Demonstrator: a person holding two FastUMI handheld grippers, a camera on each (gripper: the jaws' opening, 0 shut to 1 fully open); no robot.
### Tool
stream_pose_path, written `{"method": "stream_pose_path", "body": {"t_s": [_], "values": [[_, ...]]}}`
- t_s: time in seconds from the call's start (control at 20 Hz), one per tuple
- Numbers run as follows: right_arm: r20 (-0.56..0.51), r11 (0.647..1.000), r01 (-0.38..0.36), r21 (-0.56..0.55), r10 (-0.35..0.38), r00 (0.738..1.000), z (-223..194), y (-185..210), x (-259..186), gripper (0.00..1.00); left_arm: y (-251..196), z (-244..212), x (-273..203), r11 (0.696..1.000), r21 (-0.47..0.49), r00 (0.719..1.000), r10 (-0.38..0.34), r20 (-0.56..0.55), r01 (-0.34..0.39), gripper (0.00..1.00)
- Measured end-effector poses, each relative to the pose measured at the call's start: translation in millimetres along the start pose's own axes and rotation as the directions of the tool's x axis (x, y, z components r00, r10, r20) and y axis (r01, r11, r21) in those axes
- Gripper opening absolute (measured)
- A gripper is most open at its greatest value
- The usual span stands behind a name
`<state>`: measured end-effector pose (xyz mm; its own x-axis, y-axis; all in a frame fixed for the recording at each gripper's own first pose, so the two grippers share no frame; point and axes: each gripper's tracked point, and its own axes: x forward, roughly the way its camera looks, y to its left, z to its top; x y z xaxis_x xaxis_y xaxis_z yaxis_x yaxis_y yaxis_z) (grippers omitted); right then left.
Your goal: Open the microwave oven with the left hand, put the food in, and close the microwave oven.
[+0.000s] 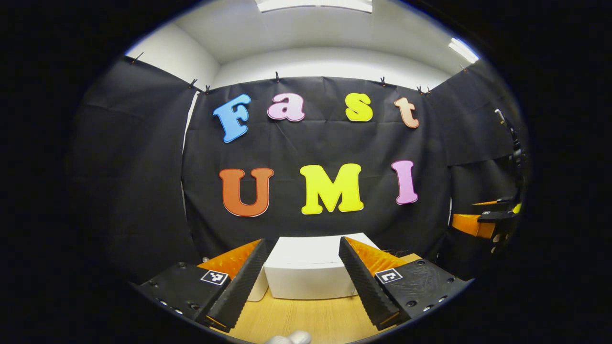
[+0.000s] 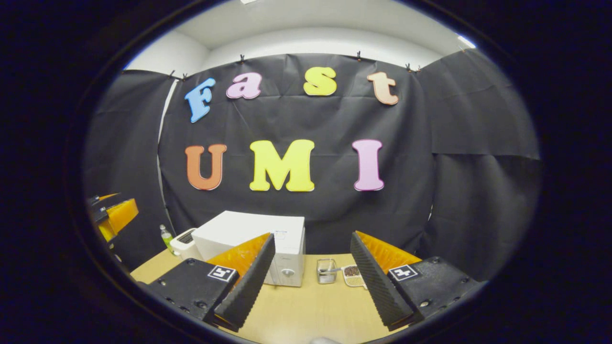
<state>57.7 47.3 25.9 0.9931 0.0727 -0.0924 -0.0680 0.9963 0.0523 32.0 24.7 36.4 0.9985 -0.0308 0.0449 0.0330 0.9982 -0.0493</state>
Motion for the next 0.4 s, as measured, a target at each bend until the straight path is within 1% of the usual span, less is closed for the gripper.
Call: {"method": "stream_pose_path", "body": {"t_s": [0.1,0.2,0.25,0.35,0.4], "values": [[0.008,1.0,0.004,0.003,-0.004,1.0,5,0,-3,0.92,-3,-1,1,1.0,-0.004,1.0,-0.013,-0.012,0.013,0.96],[0.018,1.0,0.008,0.003,-0.008,1.0,8,-2,-5,0.92,2,3,4,1.0,-0.001,1.0,-0.008,-0.008,0.008,0.96],[0.021,1.0,0.011,0.003,-0.011,1.0,9,-2,-7,1.0,3,5,3,1.0,-0.007,1.0,-0.005,-0.006,0.005,0.96],[0.024,1.0,0.014,0.007,-0.014,1.0,12,-4,-9,1.0,6,7,4,1.0,-0.022,1.0,-0.004,-0.003,0.004,0.96],[0.028,1.0,0.016,0.01,-0.017,0.999,13,-4,-9,0.92,6,9,4,1.0,-0.027,1.0,-0.003,-0.003,0.002,0.95]]}}
